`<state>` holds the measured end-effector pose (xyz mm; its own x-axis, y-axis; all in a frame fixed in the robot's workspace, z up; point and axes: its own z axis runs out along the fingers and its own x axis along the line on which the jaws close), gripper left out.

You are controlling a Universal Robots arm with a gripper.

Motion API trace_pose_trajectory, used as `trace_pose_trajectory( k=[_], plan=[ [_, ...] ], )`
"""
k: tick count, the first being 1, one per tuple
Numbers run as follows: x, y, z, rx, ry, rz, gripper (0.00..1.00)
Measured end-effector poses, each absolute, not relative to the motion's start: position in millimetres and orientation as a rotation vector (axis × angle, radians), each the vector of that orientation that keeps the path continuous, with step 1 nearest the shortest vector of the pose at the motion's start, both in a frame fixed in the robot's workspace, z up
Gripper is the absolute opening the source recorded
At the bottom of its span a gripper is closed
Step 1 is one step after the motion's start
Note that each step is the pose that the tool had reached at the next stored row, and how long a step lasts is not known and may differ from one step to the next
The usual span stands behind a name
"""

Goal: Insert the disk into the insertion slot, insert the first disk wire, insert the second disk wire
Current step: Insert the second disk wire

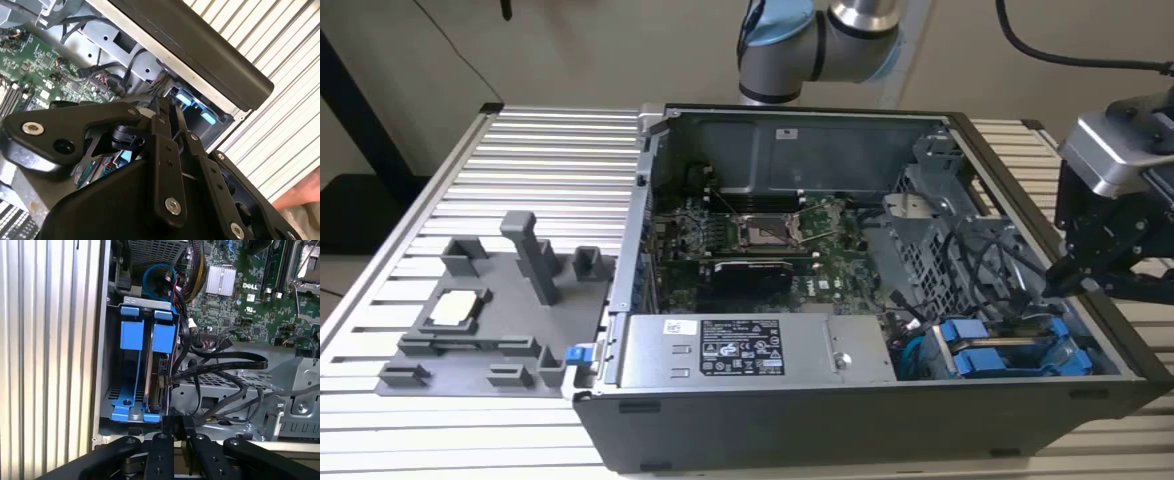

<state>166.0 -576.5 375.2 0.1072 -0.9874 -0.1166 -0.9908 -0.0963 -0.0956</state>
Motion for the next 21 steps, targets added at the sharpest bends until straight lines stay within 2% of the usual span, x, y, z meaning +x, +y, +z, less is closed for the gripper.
trace_pose_trajectory(
  k=[12, 16, 21],
  plan=[
    [170, -581, 364, -2.14, 2.099, 0.037, 0.19],
    [170, -581, 362, -2.15, 2.118, 0.07, 0.19],
    [169, -581, 353, -2.15, 2.118, 0.07, 0.19]
  ],
)
